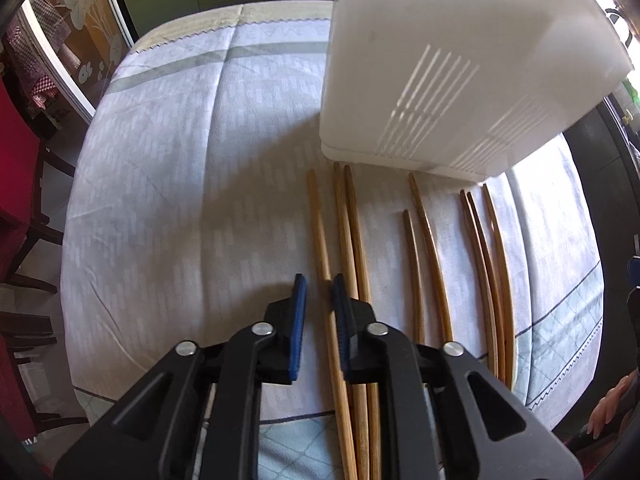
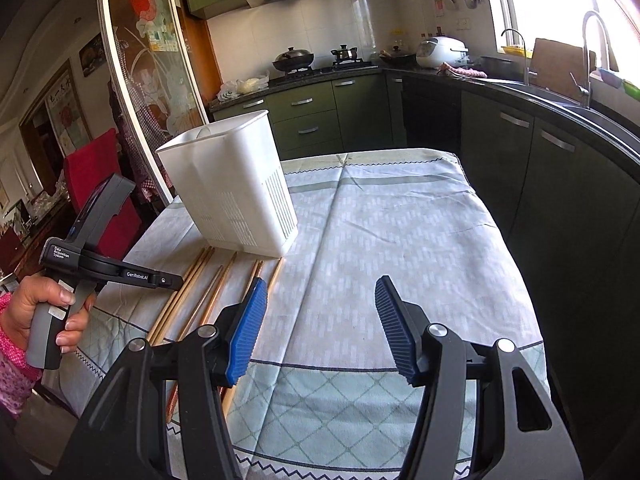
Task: Organize utensils
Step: 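Grasp a wooden chopstick with the left gripper while the right gripper grasps another, then lift the chopsticks upright and drop them into the caddy with both grippers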
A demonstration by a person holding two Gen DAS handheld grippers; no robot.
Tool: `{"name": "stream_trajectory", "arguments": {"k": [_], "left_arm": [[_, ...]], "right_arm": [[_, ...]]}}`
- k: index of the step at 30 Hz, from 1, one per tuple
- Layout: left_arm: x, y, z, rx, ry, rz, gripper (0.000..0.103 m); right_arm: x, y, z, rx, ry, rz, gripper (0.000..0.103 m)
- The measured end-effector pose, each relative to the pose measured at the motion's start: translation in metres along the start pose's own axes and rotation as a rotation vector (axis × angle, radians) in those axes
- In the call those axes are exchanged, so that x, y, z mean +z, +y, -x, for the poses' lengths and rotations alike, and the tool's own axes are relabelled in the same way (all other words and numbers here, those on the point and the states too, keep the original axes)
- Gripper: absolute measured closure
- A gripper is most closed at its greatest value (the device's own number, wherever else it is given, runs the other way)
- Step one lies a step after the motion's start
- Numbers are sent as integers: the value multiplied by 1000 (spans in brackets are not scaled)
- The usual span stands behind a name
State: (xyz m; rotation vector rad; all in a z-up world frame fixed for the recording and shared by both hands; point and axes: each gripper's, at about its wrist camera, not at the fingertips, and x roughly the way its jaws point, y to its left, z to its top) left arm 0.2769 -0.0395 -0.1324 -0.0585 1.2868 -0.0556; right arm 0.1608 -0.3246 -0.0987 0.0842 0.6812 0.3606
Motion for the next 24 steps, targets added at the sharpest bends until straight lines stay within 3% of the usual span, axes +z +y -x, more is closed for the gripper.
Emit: {"name": "stream_trajectory", "arguments": {"k": [5, 11, 14, 18, 24], "left_arm": [[-7, -2, 1, 8, 4, -13, 97], [-13, 18, 5, 7, -3, 14, 97], [-19, 26, 18, 25, -68, 14, 97], [-27, 33, 45, 23, -178, 31, 97], [-41, 40, 87, 17, -343, 35, 97]], "right_arm": [[5, 9, -12, 12, 54, 22, 47], [10, 27, -45, 59, 188, 52, 47], [13, 34, -65, 58, 244, 61, 47], [14, 42, -91, 43, 313, 79, 69], [9, 56, -121, 10, 388, 108, 78]]}}
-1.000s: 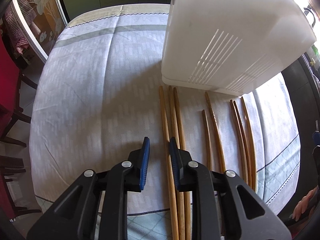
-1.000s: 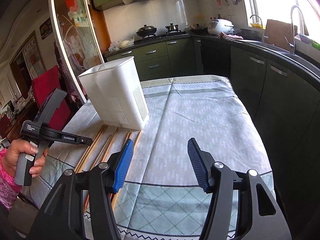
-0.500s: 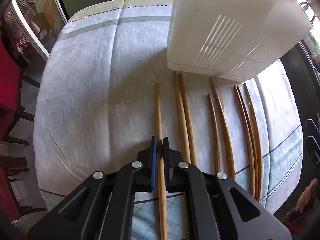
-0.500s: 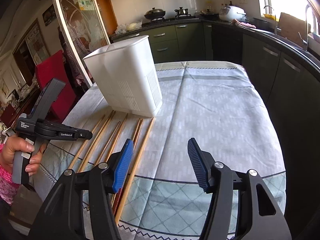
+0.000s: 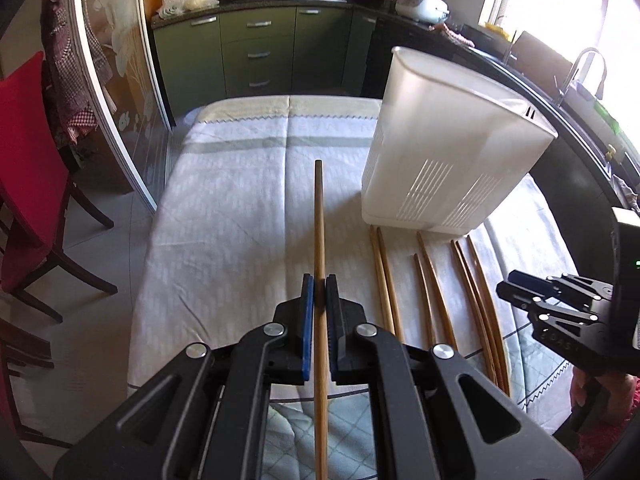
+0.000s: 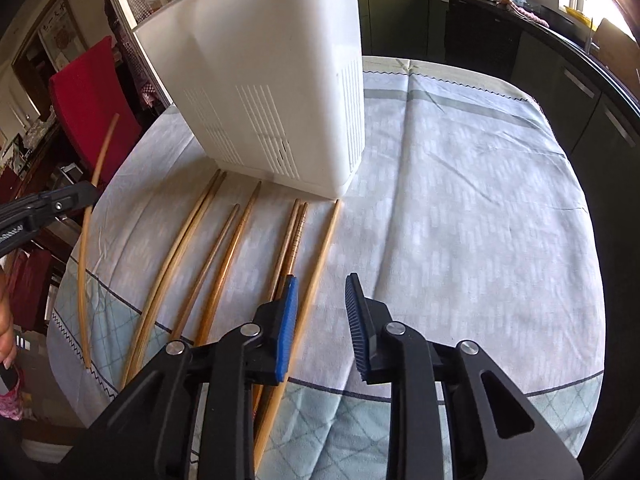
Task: Organize utensils
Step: 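Lift the chopsticks upright and drop them into the caddy with both grippers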
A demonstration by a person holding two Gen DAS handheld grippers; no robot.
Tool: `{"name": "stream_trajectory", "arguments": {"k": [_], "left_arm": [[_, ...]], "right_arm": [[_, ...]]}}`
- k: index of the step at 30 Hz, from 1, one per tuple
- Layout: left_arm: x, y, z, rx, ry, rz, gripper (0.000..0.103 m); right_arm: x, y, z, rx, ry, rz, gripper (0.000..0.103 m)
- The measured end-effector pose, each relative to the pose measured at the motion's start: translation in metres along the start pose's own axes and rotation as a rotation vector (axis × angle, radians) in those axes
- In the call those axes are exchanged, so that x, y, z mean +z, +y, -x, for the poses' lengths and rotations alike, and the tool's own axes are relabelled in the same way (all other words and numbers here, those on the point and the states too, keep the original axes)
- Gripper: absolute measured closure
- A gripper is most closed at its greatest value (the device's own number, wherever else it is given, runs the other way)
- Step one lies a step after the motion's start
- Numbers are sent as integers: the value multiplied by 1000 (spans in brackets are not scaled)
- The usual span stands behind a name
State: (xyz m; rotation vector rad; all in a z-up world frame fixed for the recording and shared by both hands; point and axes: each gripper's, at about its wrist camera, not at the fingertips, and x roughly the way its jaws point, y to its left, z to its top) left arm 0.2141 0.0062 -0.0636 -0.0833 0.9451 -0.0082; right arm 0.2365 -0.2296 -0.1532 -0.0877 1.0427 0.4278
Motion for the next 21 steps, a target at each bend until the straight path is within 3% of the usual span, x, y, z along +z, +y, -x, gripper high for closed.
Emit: {"name": "stream_trajectory", "arguments": {"k": [11, 14, 18, 21], "left_arm": [[-13, -4, 49, 8, -218, -35, 97], [-16, -5, 56, 11, -242, -47, 97], [-19, -5, 63, 5, -259, -51, 97], [-19, -7, 66, 5, -267, -58, 97]], "right_arm": [[7, 11, -28, -87, 50, 12, 79], [10, 16, -32, -114, 51, 23, 81], [13, 26, -34, -112, 58, 45, 93], [12, 29, -33, -114, 62, 50, 95]]}}
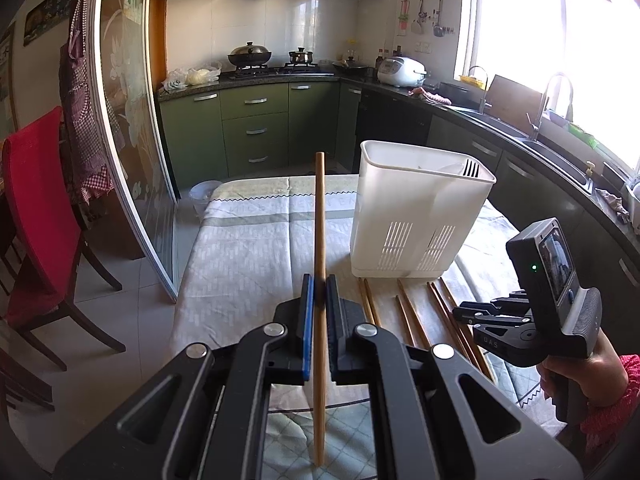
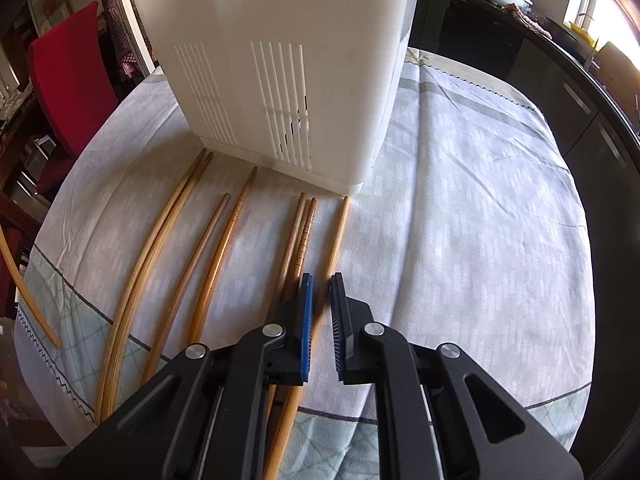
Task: Organize utensils
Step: 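Lift the chopsticks upright and drop them into the caddy with both grippers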
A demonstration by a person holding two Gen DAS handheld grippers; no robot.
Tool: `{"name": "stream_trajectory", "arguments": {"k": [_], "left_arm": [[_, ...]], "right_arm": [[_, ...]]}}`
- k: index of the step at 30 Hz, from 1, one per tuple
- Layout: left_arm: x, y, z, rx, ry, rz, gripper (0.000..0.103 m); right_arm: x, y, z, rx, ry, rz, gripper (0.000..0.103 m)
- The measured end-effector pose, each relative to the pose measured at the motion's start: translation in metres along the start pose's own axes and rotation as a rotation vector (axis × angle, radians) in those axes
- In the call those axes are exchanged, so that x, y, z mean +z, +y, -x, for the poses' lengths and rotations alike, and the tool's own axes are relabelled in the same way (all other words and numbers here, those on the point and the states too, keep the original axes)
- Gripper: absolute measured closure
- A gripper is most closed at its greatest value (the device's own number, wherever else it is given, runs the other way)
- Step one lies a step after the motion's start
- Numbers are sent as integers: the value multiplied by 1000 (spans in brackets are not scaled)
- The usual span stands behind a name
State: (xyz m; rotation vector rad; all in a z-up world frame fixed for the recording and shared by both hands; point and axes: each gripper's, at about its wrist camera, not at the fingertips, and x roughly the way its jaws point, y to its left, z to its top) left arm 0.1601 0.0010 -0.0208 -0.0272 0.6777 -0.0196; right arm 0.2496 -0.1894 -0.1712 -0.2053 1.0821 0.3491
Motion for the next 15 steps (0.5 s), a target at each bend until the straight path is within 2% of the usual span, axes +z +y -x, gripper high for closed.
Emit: {"name": "stream_trajectory", "arguments": {"k": [6, 15], "left_arm": [[1, -2, 4, 0, -9, -13, 97], [5, -6, 12, -3, -25, -24, 97]], "right_arm": [[-3, -6, 20, 47, -46, -33, 96], [-13, -30, 107, 81, -227, -51, 96]]}}
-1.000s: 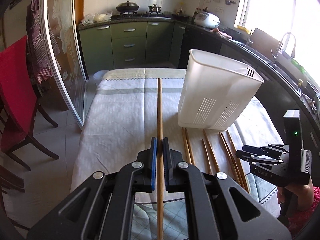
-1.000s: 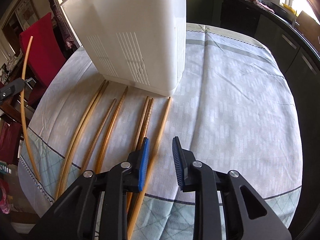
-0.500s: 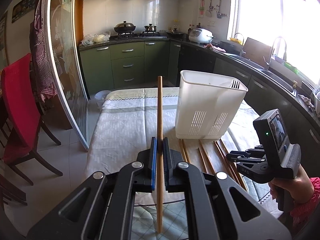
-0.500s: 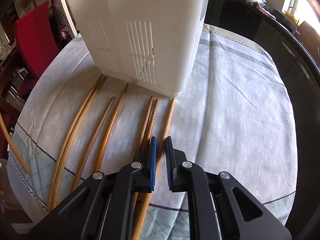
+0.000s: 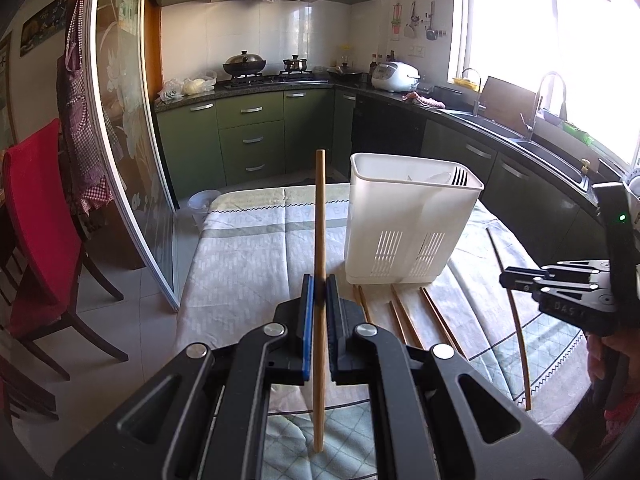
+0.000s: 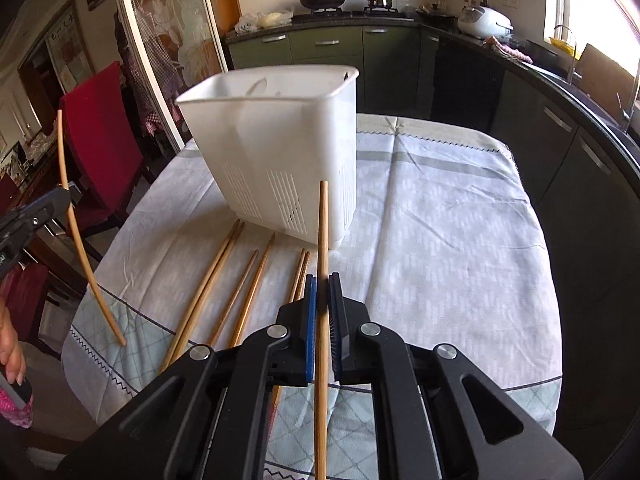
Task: Organize utensils
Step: 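Lift the chopsticks upright and drop them into the caddy with both grippers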
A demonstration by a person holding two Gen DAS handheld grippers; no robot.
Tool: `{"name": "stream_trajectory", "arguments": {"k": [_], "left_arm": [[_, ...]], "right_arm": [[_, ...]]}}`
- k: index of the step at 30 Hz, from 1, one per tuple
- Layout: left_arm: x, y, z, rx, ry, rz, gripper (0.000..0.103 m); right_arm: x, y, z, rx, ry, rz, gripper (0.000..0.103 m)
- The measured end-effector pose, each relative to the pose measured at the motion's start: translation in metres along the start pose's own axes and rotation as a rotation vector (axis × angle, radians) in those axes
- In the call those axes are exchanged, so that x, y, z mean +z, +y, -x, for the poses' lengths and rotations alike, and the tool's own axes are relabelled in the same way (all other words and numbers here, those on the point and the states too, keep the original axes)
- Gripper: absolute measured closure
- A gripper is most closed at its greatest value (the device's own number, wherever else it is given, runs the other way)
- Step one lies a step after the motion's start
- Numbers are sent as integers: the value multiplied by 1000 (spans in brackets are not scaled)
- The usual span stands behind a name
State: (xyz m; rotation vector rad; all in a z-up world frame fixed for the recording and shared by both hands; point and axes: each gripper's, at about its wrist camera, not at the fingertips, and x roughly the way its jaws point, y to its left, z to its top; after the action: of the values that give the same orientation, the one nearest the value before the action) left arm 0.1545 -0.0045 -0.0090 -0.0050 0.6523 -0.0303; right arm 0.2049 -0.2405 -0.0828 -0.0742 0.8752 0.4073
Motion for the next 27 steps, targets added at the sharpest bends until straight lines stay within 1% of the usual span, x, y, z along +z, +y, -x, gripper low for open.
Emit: {"name": "stream_trajectory", "arguments": {"k": [5, 10, 15, 19, 23, 27], "left_arm": [[2, -1, 7, -5, -13, 4, 97], [8, -2, 18, -9, -41, 4, 97], [19, -7, 27, -17, -60, -7, 97], [35, -9, 29, -57, -50, 0, 97], [57, -14, 32, -98, -50, 5, 97], [85, -23, 41, -118, -90, -12, 97]], "right_arm": [[-4, -4, 50, -4, -111, -6, 96], [-14, -6, 81, 12, -168, -27, 96], [-20, -10, 96, 30, -199, -41, 96], [-19, -10, 107, 39, -229, -38, 96], [-16, -12, 116, 53, -253, -43, 96], [-15, -15, 119, 57, -260, -49, 96]]}}
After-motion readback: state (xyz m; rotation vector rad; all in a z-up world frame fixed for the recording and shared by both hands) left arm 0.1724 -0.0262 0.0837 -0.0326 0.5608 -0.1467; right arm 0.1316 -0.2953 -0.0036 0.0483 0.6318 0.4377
